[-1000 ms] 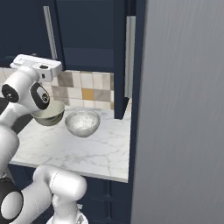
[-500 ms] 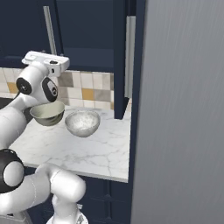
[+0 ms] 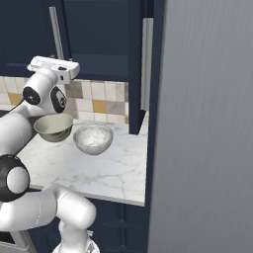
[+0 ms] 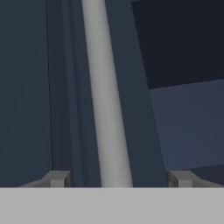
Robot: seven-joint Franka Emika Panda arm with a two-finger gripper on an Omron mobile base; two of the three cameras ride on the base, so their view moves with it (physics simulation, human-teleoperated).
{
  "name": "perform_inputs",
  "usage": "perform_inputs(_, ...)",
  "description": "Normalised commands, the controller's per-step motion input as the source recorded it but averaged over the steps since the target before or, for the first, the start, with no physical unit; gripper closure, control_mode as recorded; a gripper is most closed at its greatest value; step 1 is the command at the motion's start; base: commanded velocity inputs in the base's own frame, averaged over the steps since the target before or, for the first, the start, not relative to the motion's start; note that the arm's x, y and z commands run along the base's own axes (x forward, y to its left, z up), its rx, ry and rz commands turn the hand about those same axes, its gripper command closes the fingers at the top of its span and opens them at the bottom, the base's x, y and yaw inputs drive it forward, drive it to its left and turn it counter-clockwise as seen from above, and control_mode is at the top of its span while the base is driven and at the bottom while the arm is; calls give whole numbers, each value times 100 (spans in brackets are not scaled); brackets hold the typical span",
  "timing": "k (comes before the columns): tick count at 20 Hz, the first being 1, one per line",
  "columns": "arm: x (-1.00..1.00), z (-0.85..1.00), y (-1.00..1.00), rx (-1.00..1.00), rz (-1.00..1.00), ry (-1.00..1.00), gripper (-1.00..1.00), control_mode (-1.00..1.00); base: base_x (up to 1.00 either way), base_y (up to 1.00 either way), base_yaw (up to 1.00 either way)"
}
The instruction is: Open the cabinet. Pick the bowls from the counter and place them in the cabinet. Then close the cabinet.
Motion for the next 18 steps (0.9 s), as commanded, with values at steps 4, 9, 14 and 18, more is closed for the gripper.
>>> perform_inputs(4,38,0,-1,0,0,0,100,-100,0,0,0)
perform_inputs(9,29,0,6,-2,0,0,100,-100,0,0,0)
perform_inputs(14,34,-11,71,-8,-6,-1,100,-100,0,0,0)
perform_inputs(18,41,-20,100,-7,-9,0,100,-100,0,0,0)
